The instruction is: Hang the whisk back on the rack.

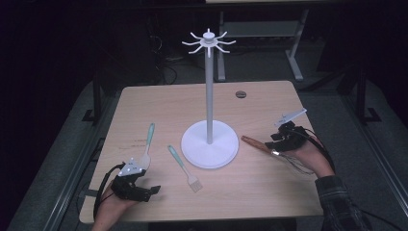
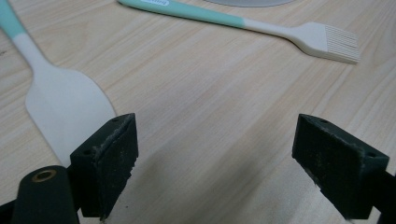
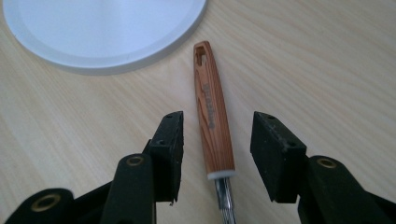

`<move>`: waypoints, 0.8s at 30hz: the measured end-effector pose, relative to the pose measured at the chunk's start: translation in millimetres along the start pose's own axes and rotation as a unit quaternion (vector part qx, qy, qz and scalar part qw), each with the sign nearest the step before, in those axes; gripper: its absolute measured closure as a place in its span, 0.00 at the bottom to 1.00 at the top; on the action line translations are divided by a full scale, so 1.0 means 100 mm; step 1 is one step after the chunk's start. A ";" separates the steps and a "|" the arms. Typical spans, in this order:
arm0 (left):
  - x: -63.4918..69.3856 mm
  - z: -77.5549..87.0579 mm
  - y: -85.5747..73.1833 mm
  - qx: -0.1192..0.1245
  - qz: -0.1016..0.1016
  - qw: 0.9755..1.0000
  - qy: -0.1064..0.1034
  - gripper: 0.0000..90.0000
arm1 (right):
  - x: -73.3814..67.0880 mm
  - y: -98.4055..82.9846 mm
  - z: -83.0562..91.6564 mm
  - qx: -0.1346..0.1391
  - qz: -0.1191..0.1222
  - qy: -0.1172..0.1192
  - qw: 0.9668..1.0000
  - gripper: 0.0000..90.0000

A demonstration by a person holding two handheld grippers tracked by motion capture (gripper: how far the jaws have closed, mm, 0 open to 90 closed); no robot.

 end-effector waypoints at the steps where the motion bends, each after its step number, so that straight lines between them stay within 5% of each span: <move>1: 0.00 0.00 0.00 0.001 0.000 1.000 0.000 0.15 | -0.01 0.02 -0.02 -0.004 0.001 0.002 1.000 0.60; 12: 0.00 -0.01 0.00 0.001 0.000 1.000 -0.003 0.15 | -0.04 0.11 -0.25 -0.057 0.038 -0.002 0.998 0.58; 24: 0.01 -0.01 0.00 0.002 0.001 1.000 -0.004 0.15 | 0.00 -0.10 -0.41 -0.117 0.060 -0.004 0.991 0.60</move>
Point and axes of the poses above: each handheld gripper's, and its own axes: z roughly backward along the jaws, y roughly out of its top, x roughly to its right, the point moved 8 cm from there along -z, roughly forward along the jaws, and after that the axes turned 2 degrees about -y, right-handed, at the moved point
